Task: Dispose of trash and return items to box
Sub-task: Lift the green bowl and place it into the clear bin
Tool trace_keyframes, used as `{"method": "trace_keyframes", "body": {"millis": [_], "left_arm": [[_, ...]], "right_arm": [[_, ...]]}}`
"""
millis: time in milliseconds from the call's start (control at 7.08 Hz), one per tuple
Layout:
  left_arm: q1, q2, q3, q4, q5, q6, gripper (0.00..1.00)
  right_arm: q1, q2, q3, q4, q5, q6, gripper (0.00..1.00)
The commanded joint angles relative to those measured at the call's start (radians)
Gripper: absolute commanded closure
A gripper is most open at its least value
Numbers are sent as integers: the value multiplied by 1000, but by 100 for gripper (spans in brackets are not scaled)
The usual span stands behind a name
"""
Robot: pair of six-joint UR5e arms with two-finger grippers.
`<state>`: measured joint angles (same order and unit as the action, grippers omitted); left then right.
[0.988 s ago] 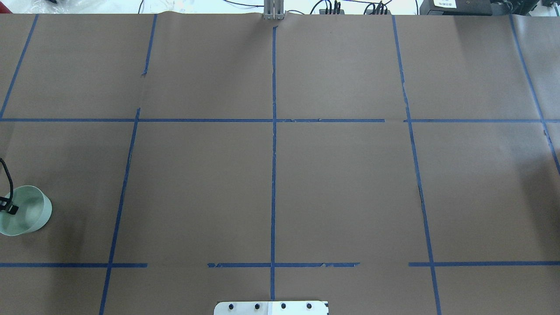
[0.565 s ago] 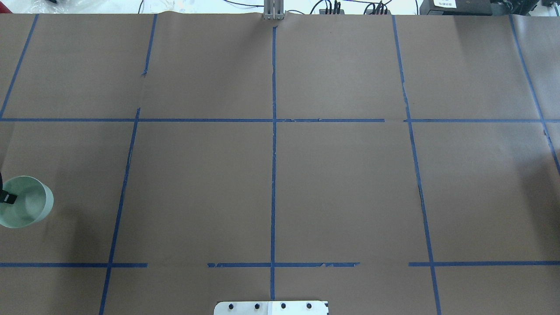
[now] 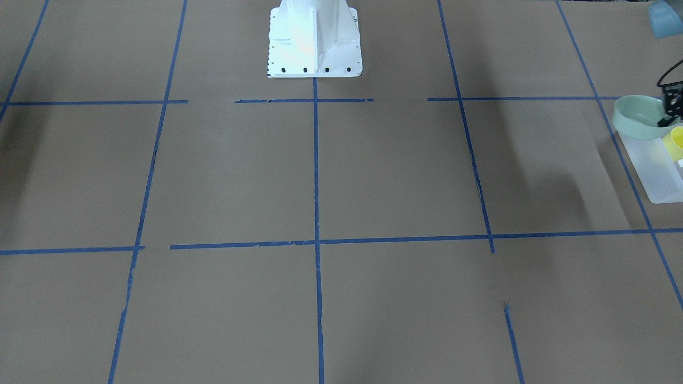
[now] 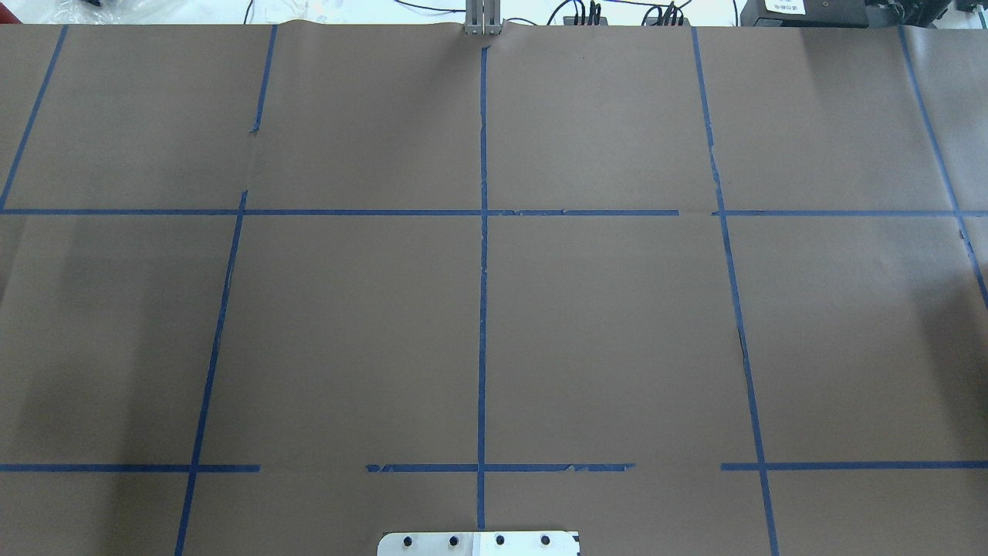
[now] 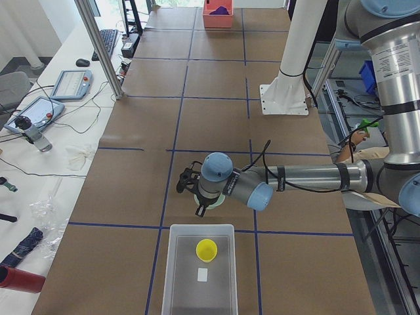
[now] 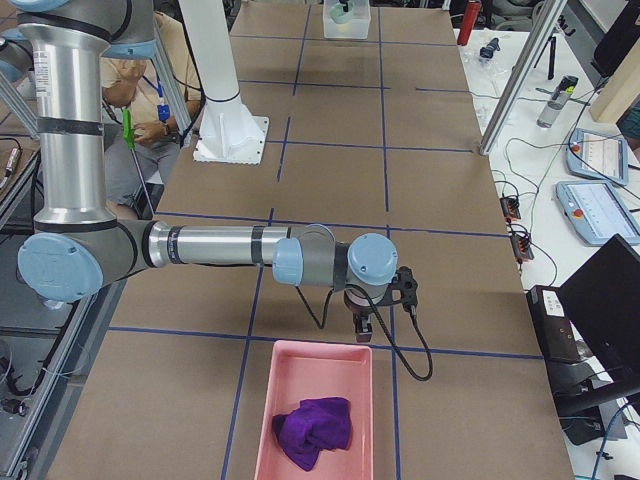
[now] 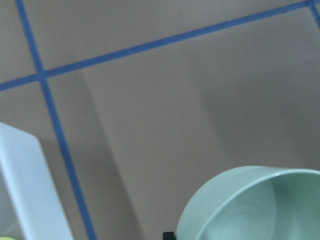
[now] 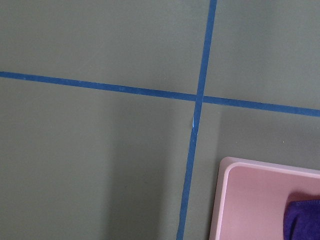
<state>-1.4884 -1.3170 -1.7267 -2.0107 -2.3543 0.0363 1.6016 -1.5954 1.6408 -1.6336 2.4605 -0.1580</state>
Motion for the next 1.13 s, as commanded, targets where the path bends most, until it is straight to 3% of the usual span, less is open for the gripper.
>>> {"method": "trace_keyframes", "body": {"millis": [0,141,282,847,988], "left_arm": [[-241,-153,260,175,1,399,100],[-265,-206,417,161,24,492,100],[-269,-208,479,115,67,505,100],[-299,-235,717,-66,75,484,100],[-297,-235,728,-78,73,452,100]], "right_arm": [[0,-1,-1,0,11,0,0],[-2,-1,-3,0,20,0,0],[-9,-1,-3,0,21,0,0],[-34,-2,-9,0,31,0,0],[-35,-1,-22,1,31,-2,0]]}}
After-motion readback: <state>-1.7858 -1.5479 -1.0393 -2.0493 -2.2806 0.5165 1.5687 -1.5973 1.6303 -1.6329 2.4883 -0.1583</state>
